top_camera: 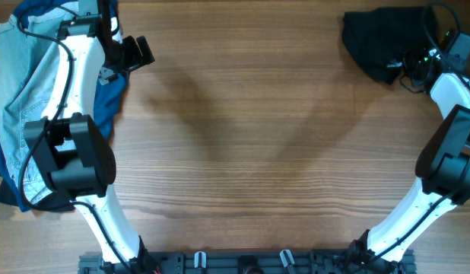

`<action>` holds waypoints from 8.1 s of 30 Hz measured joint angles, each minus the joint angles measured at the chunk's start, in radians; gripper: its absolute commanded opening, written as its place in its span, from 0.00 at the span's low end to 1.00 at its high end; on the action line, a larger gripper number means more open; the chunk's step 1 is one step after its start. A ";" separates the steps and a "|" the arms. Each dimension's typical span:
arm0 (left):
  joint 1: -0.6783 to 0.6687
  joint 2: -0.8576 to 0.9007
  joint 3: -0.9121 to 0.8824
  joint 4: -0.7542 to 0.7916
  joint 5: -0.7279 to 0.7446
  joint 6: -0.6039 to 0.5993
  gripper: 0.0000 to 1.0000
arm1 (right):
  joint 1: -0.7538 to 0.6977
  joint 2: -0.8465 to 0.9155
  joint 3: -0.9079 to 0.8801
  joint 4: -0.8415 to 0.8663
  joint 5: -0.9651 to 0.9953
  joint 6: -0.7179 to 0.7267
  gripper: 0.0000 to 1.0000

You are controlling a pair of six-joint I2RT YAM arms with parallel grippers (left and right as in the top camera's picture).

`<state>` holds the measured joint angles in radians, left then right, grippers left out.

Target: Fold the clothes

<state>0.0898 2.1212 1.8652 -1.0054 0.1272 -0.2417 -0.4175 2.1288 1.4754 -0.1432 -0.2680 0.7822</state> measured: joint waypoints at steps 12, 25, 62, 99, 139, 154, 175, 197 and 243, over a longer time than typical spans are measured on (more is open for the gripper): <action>0.000 0.000 0.000 0.004 0.000 0.000 1.00 | -0.025 -0.066 -0.004 -0.247 -0.098 -0.049 0.71; 0.000 0.000 0.000 0.011 0.000 0.000 1.00 | -0.037 -0.428 0.002 -0.315 0.079 -0.410 0.99; 0.000 0.001 0.000 0.026 0.000 0.000 1.00 | -0.035 -0.643 0.012 -0.330 -0.105 -0.705 1.00; 0.000 0.002 0.000 0.026 -0.001 0.000 1.00 | 0.161 -1.009 -0.081 -0.784 -0.298 -0.818 1.00; 0.000 0.002 0.000 0.026 -0.003 0.000 1.00 | 0.433 -2.108 -1.462 0.184 0.029 -0.808 1.00; 0.000 0.002 0.000 0.026 -0.003 0.000 1.00 | 0.433 -2.110 -1.467 0.156 0.061 -0.759 1.00; 0.000 0.002 0.000 0.026 -0.003 0.000 1.00 | 0.433 -2.110 -1.467 0.156 0.064 -0.756 1.00; -0.003 -0.336 0.001 0.126 0.039 0.077 1.00 | 0.433 -2.110 -1.467 0.156 0.064 -0.756 1.00; -0.002 -1.979 -1.633 1.056 0.038 0.137 1.00 | 0.433 -2.113 -1.468 0.156 0.068 -0.756 1.00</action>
<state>0.0883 0.1425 0.2325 0.0509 0.1650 -0.1051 0.0154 0.0154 0.0078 0.0124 -0.2005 0.0265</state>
